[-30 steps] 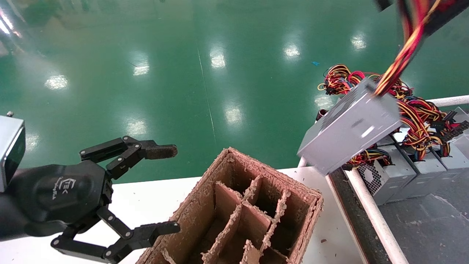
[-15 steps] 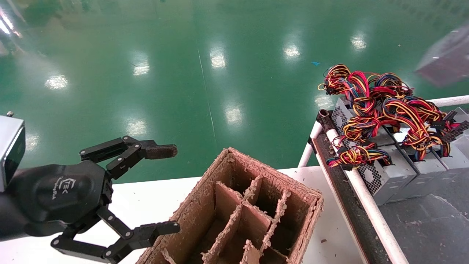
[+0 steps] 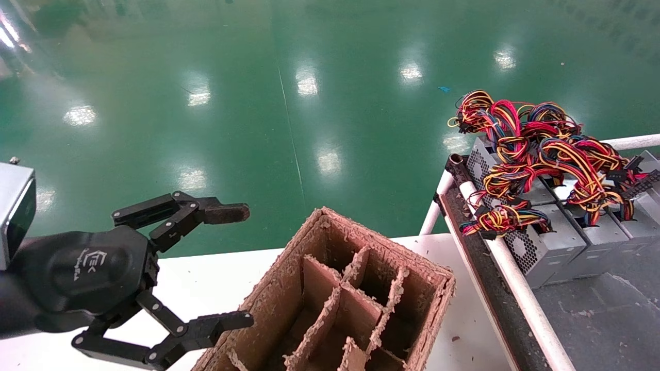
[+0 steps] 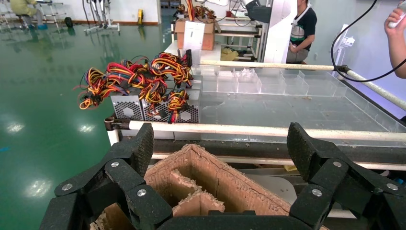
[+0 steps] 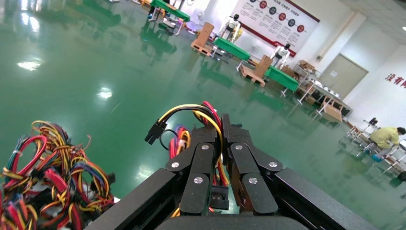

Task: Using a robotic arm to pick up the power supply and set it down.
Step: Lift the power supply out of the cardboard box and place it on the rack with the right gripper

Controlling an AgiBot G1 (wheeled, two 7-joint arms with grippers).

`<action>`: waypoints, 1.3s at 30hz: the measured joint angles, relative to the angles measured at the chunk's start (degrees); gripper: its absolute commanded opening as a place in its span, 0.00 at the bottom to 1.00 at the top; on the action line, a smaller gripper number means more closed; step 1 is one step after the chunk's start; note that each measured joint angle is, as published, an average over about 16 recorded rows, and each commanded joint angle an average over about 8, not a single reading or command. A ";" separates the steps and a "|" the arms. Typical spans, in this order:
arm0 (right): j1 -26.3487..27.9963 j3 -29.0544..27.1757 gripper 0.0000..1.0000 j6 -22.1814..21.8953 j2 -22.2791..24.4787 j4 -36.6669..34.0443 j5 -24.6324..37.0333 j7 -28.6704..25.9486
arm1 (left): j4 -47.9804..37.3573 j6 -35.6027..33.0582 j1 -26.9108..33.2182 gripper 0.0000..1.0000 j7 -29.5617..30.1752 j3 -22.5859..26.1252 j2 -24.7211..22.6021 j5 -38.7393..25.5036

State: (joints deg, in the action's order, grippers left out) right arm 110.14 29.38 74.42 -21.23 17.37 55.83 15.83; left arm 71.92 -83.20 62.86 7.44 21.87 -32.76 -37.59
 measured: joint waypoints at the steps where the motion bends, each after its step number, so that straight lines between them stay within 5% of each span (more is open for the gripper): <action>1: -0.08 0.02 0.00 0.37 0.17 -0.77 0.04 0.41 | 0.00 0.00 0.00 1.00 0.00 0.00 0.00 0.00; 20: -0.91 0.82 0.00 7.70 2.94 -6.44 0.83 1.26 | 0.00 0.00 0.00 1.00 0.00 0.01 0.00 0.00; 39: -4.67 1.86 0.00 7.28 -0.97 -11.45 1.72 0.08 | 0.00 0.00 0.00 1.00 -0.01 0.01 0.00 0.01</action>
State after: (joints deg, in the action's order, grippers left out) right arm 105.47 31.24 81.70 -22.20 5.92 57.55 15.91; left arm 71.92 -83.19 62.86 7.43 21.88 -32.75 -37.59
